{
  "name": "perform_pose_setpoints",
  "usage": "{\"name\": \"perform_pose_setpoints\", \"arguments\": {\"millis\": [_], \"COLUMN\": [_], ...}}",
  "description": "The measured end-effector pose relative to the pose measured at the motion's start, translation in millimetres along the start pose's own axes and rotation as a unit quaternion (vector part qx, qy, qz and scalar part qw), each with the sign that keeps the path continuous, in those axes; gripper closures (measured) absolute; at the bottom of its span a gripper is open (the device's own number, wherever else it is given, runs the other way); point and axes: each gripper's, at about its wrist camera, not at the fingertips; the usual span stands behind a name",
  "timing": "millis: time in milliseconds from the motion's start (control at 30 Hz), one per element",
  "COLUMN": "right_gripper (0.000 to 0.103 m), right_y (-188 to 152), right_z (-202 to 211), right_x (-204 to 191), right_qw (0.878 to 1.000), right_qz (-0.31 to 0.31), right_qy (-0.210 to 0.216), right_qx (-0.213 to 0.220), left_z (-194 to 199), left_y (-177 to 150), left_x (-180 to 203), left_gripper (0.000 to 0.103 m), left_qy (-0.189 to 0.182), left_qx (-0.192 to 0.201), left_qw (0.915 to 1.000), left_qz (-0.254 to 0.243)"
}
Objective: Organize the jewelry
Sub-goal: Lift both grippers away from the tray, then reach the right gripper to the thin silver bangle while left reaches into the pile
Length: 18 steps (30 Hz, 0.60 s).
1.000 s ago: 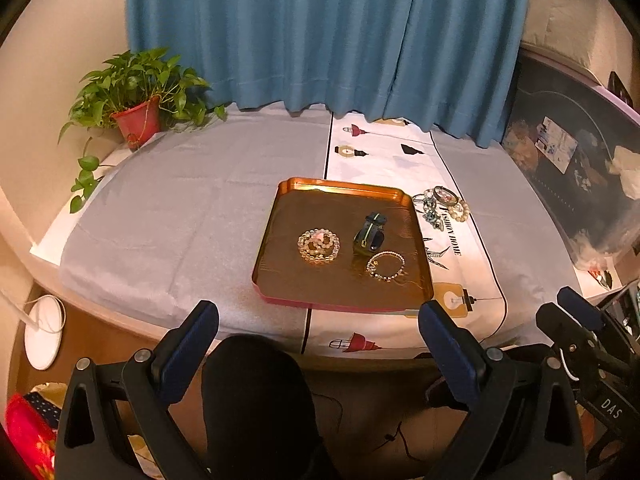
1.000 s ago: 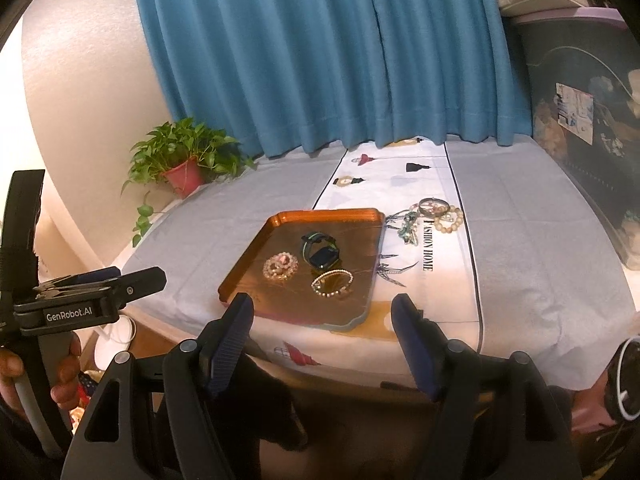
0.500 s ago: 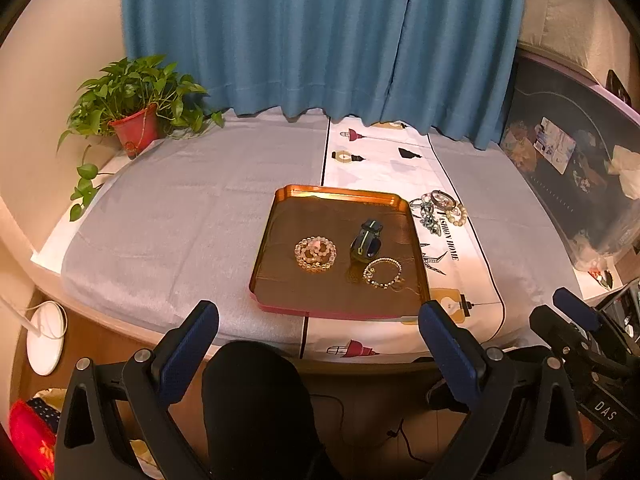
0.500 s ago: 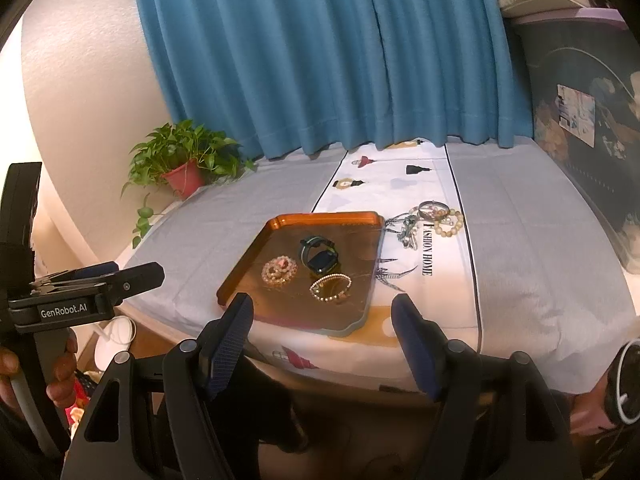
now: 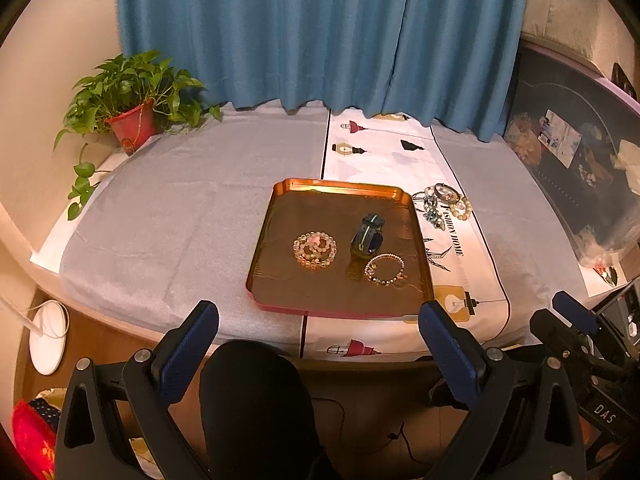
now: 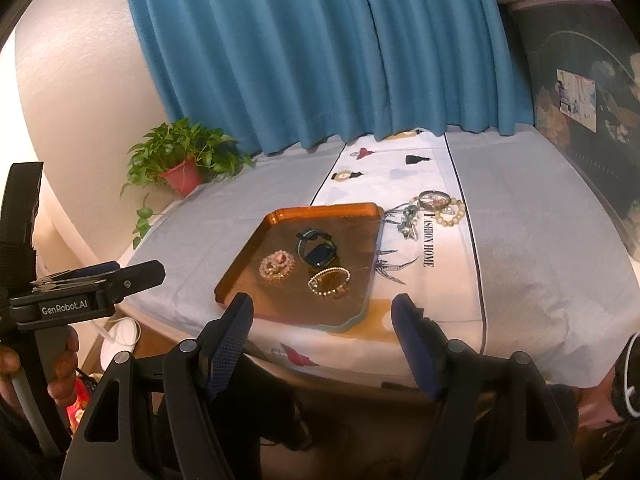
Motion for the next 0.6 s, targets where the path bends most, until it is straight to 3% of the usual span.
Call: {"name": "perform_pose_setpoints", "arguments": {"millis": [233,600], "right_gripper": [0.031,0.031], "right_y": [-2,12], "right_z": [-16,-79], "right_x": [23,105], "right_qw": [1.0,0.994], "right_qz": [-0.027,-0.083], "right_qy": [-0.005,-0.064], "right_qx": [-0.003,-0.011], "left_z": [-20,-66], "left_y": [7,37], "left_x": [9,36], "left_gripper": [0.004,0.004], "left_qy": [0.003,-0.006], "left_qx": [-0.014,-0.038], "left_qw": [0.9999,0.9991], "left_qz": [-0.005,-0.018]}}
Point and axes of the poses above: each gripper's, at about its wrist camera, not at the fingertips, and z roughly against the way its jaws point, x to its right, y to its top, and after that the axes turned 1 degree about -y, right-handed
